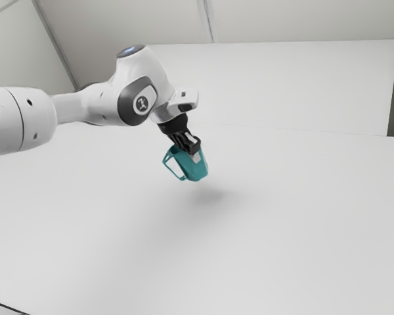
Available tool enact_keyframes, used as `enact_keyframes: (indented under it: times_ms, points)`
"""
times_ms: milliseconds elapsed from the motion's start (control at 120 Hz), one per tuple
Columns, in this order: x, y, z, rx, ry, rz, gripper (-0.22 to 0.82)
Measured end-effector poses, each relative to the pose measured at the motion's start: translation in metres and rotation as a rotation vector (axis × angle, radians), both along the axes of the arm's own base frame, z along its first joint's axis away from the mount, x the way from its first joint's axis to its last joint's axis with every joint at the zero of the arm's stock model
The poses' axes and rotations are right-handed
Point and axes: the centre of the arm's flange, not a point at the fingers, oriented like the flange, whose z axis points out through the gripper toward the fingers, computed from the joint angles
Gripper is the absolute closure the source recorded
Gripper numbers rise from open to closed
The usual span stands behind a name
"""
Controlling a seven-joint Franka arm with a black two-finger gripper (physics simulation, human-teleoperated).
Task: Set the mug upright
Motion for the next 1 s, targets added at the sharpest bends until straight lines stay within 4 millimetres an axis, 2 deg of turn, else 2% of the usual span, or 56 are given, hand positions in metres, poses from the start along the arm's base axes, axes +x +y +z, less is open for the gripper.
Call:
enact_keyframes:
  times_ms: [100,175,300,500,700,908,1000]
  points:
    - [-0.011,0.018,0.000,0.085,0.007,0.049,0.75]
    - [-0.017,0.026,-0.009,0.119,0.026,0.086,0.75]
    - [-0.029,0.029,-0.023,0.146,0.044,0.138,0.75]
    - [-0.049,0.035,-0.034,0.166,0.038,0.221,0.75]
    - [-0.052,0.046,-0.049,0.157,0.030,0.296,0.75]
    - [-0.046,0.068,-0.055,0.157,0.003,0.361,0.77]
    - [-0.046,0.070,-0.063,0.154,0.001,0.374,0.77]
